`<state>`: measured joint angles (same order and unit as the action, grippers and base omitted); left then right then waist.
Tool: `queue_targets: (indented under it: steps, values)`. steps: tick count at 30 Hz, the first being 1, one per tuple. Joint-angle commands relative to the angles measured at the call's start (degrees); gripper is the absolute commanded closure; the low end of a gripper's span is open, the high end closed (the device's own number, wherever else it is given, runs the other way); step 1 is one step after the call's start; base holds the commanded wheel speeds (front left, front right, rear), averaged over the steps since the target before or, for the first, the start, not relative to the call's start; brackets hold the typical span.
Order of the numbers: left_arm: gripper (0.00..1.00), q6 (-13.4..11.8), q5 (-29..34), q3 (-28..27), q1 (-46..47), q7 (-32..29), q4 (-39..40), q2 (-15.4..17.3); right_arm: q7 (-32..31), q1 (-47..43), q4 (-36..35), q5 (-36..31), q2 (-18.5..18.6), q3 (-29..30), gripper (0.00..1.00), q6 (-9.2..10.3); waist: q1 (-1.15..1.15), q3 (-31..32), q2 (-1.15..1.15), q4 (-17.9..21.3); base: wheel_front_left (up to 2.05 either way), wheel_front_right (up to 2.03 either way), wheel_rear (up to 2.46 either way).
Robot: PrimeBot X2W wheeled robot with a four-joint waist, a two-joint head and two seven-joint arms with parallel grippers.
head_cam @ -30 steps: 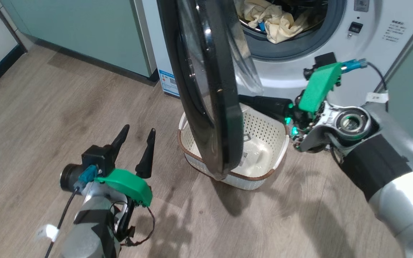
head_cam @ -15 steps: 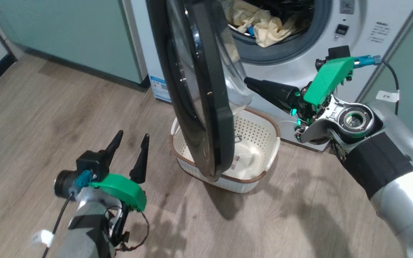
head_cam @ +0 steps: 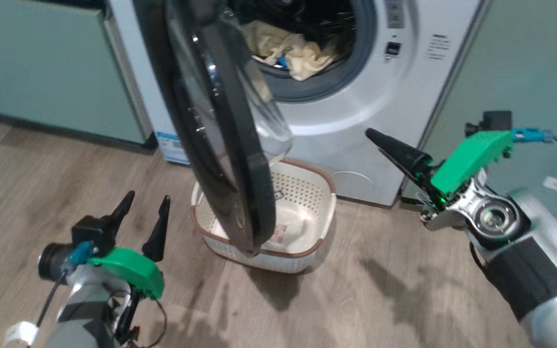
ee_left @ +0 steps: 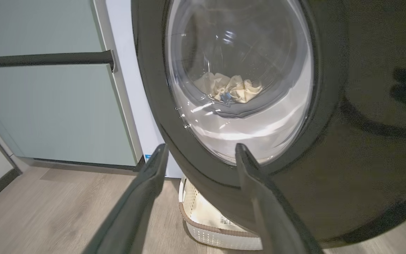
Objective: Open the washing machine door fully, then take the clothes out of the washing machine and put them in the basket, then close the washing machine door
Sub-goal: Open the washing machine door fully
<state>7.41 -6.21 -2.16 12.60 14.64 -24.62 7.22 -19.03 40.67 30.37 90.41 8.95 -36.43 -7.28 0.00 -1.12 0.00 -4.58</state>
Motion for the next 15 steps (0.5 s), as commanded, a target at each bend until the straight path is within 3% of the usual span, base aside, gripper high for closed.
queue_targets:
  steps: [1, 15]
  values:
    - [0.0, 0.04, -0.47, -2.58, 1.55, 0.36, 1.72, 2.06, 1.6, 0.43, -2.29, -1.11, 0.58, 0.62, 0.0, -0.21, 0.0, 0.71, 0.0, 1.56, 0.0, 0.0, 0.0]
    - [0.0, 0.06, -1.55, -6.28, -1.1, 0.36, 2.52, 4.18, 22.1, -11.2, -6.9, -9.24, 10.16, -0.19, 0.0, -0.21, 0.0, 2.65, 0.0, 8.08, 0.0, 0.0, 0.0]
